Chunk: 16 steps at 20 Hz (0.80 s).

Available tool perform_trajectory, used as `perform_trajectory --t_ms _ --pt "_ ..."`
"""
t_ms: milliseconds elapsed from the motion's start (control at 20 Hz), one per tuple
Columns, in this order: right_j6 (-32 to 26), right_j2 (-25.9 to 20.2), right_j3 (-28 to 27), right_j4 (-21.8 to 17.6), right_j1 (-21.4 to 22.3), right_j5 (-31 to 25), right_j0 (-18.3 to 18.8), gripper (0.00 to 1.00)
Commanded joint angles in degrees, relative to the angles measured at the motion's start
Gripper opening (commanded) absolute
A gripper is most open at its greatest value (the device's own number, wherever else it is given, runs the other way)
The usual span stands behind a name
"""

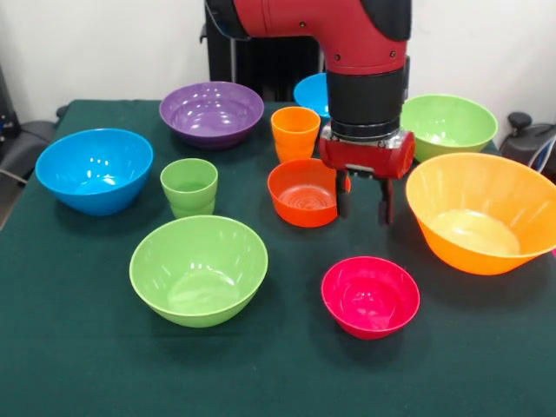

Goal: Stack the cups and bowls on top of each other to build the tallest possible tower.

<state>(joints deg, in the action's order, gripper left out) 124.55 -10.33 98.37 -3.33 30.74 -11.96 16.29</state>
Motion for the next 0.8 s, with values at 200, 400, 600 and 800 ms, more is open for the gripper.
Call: perform_trajectory --t_ms 200,400,600,800 --pt "-6.0 4.5 -7.3 -6.5 -0.1 -17.6 -5.1 1.00" --pt "-5.9 3.8 -8.2 -6.8 -0.4 -18.7 -4.7 1.00" --pt "-5.6 2.3 -9.7 -6.5 -1.4 -19.3 -4.1 1.00" --pt "-3.6 0.5 -11.8 -4.9 -3.2 -18.9 -3.0 1.00"
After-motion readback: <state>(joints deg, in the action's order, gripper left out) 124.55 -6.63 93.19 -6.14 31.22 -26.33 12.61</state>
